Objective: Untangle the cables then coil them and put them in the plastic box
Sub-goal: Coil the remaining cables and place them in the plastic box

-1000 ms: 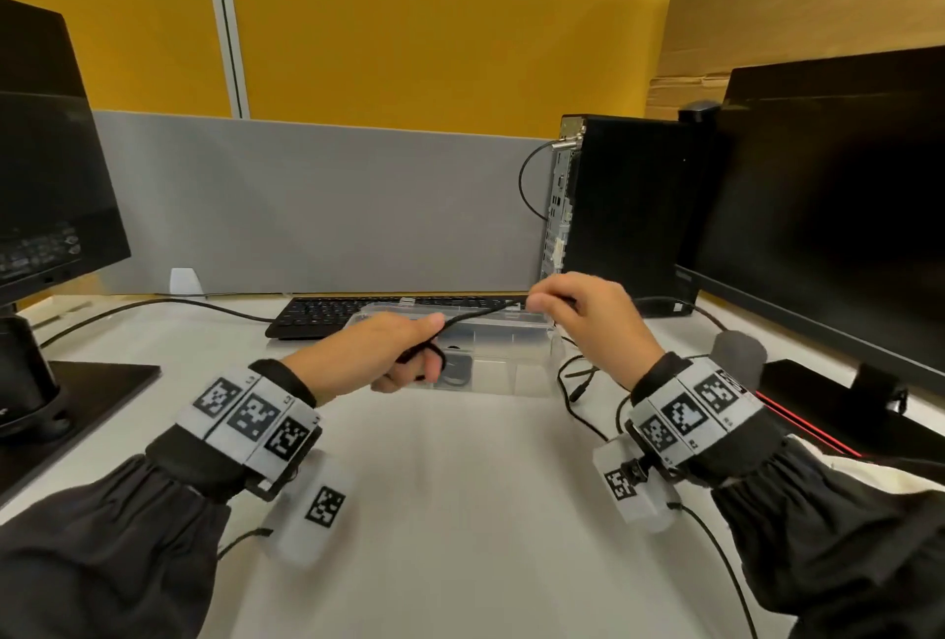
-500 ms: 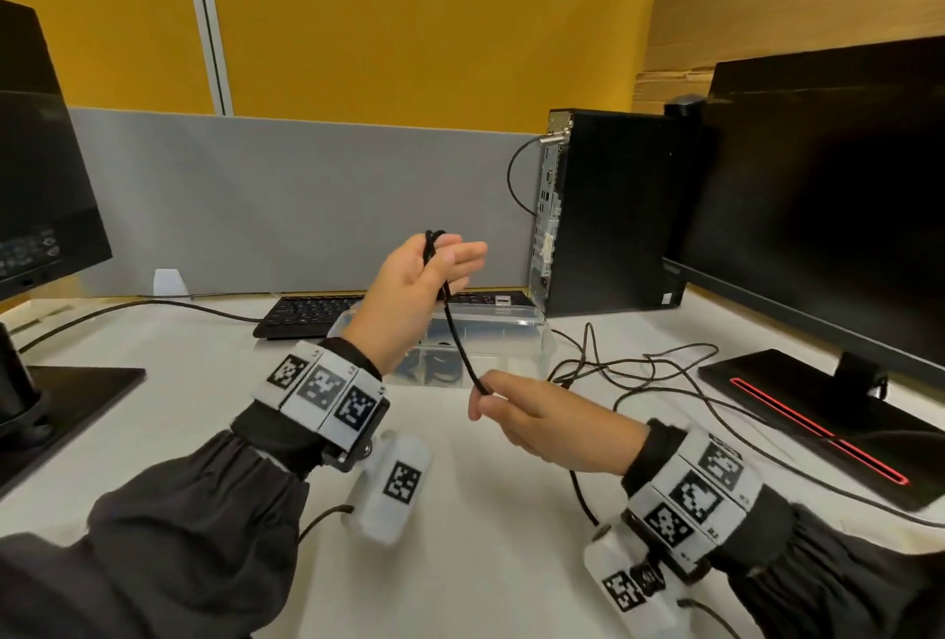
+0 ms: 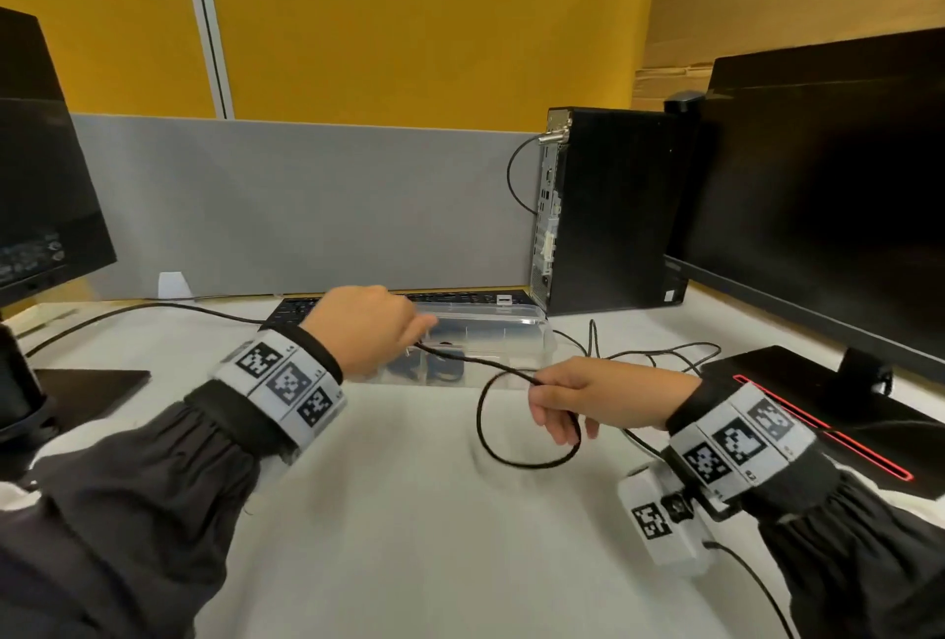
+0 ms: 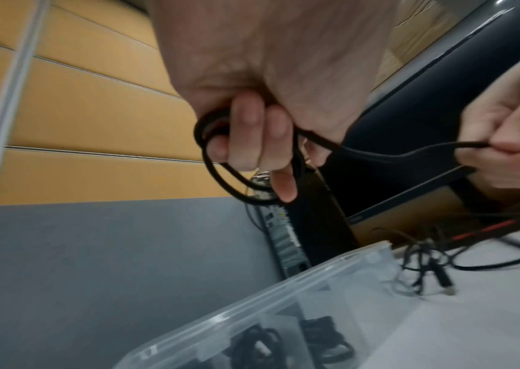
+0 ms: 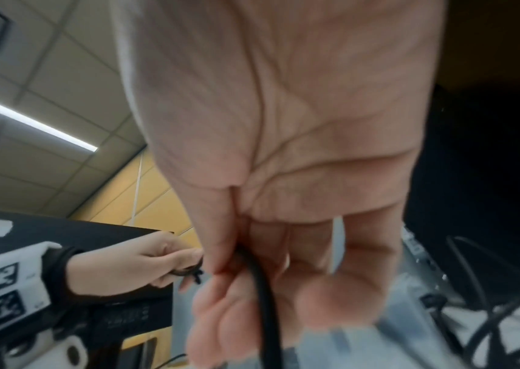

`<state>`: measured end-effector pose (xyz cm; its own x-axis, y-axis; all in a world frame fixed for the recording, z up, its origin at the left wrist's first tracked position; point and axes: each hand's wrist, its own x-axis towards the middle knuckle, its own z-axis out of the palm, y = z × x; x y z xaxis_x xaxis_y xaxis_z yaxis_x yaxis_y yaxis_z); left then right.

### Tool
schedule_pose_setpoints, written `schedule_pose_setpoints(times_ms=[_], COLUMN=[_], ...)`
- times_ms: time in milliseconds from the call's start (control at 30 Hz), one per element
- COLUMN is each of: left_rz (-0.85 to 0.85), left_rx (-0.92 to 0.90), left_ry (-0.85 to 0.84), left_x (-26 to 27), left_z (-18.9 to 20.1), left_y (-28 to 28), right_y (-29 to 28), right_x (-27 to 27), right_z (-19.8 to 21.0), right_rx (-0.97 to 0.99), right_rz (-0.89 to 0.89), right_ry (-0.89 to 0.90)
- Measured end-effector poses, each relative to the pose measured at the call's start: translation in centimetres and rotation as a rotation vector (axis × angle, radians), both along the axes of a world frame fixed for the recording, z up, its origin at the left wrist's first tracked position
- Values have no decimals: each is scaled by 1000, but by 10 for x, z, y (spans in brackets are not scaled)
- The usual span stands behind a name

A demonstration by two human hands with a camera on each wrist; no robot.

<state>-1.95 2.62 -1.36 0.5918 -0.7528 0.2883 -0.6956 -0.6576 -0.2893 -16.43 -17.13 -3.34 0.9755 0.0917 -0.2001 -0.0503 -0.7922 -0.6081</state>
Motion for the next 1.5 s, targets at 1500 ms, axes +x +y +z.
schedule_pose_setpoints(times_ms=[1500], left_rz=[-340], left_rx=[-238], left_ry=[128], left_x=[-18], left_z=[14], left_y=[-11], right_y=[-6], right_x=[-18], right_z=[35], right_rx=[-144], right_rz=[-78], right_ry=[-563])
